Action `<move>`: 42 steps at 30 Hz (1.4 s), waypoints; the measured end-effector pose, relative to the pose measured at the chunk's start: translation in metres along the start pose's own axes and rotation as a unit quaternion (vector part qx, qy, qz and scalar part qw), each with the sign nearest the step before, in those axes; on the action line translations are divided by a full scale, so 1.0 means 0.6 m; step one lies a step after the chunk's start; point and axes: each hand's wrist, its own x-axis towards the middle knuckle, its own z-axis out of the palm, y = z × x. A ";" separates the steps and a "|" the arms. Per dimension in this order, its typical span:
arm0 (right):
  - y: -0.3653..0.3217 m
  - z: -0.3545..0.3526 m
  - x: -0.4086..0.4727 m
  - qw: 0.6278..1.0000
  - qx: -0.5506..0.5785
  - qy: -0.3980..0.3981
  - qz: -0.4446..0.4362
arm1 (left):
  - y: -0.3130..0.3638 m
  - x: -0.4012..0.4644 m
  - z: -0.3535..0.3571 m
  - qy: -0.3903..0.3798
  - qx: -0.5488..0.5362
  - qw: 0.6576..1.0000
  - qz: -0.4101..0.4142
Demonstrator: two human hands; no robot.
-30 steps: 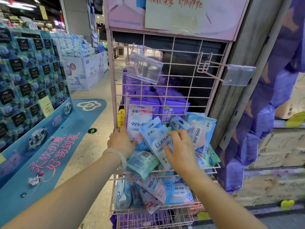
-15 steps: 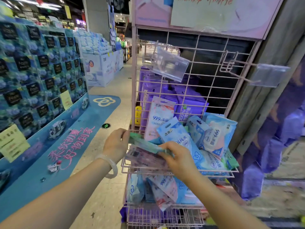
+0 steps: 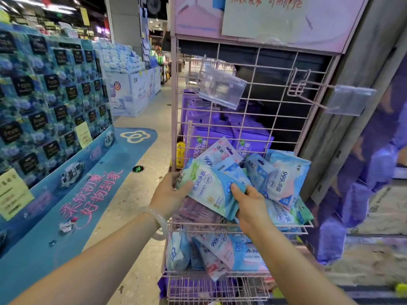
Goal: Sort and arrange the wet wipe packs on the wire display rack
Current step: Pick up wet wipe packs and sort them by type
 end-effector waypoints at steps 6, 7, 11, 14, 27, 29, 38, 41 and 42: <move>0.008 0.004 -0.015 0.996 0.063 -0.067 0.017 | 0.010 -0.017 0.042 -0.082 -0.278 0.943 -0.161; 0.004 0.001 -0.014 0.998 0.013 -0.063 -0.009 | 0.010 -0.017 0.044 -0.074 -0.297 0.938 -0.161; -0.023 -0.057 0.013 0.954 -0.199 0.069 -0.212 | 0.015 -0.001 0.021 -0.004 -0.311 0.941 -0.134; -0.023 -0.104 0.033 0.927 -0.296 0.067 -0.218 | 0.009 0.005 0.006 0.017 -0.234 0.960 -0.151; -0.017 -0.089 0.032 0.920 -0.346 -0.041 -0.181 | 0.011 0.004 0.003 0.037 -0.299 0.943 -0.140; -0.023 -0.077 0.031 0.954 -0.236 -0.025 -0.185 | 0.010 0.010 -0.007 0.048 -0.325 0.934 -0.141; 0.000 -0.025 0.026 0.870 -0.458 -0.053 -0.174 | 0.014 -0.001 0.004 -0.016 -0.182 0.971 -0.152; -0.030 -0.052 0.034 0.868 -0.393 0.099 -0.286 | 0.008 -0.002 0.011 -0.016 -0.146 0.979 -0.143; -0.041 -0.065 0.042 0.857 -0.391 0.142 -0.304 | 0.008 -0.002 0.012 -0.014 -0.140 0.980 -0.143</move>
